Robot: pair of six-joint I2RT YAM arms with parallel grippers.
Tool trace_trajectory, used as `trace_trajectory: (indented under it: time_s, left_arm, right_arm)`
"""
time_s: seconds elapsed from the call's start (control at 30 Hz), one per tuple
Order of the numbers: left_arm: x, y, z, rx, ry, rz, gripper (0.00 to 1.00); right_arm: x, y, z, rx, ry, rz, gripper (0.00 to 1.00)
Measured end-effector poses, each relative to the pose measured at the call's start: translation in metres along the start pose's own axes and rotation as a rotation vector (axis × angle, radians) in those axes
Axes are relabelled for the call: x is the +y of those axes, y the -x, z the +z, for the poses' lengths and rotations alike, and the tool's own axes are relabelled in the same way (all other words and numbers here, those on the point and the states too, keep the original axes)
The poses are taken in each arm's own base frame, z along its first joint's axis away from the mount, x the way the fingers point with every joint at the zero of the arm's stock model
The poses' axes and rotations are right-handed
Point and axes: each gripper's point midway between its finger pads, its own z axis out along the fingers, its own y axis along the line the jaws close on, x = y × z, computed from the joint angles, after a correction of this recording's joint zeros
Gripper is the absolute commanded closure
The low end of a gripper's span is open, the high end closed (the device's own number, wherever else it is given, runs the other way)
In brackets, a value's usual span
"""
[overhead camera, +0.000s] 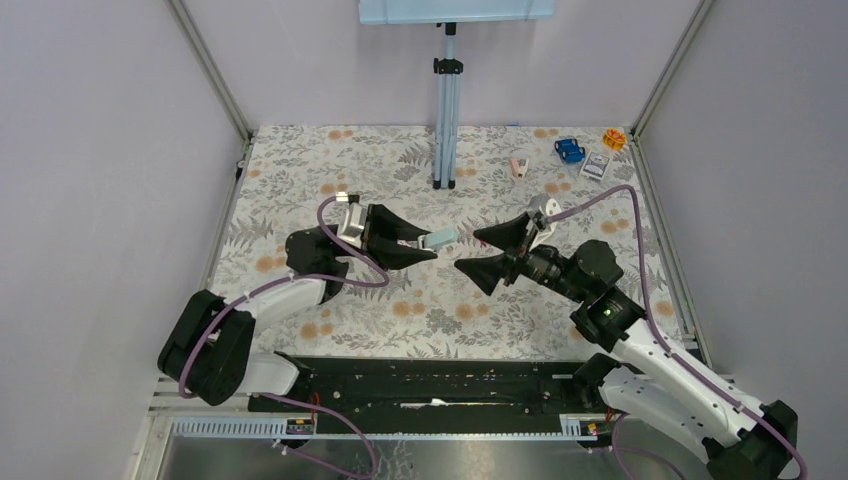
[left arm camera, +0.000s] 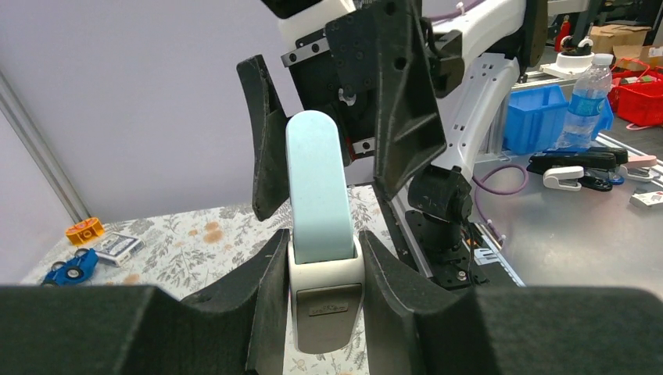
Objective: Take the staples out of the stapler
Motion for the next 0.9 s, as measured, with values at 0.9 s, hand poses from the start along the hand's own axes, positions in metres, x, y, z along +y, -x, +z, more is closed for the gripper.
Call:
trace_trajectory:
  time_s: [0.9]
  left_arm:
    - [-0.037,0.029,-0.001,-0.001,-0.099,0.089,1.0]
  right_arm:
    - [0.09,0.032,0.029,-0.166,0.702,-0.43,0.35]
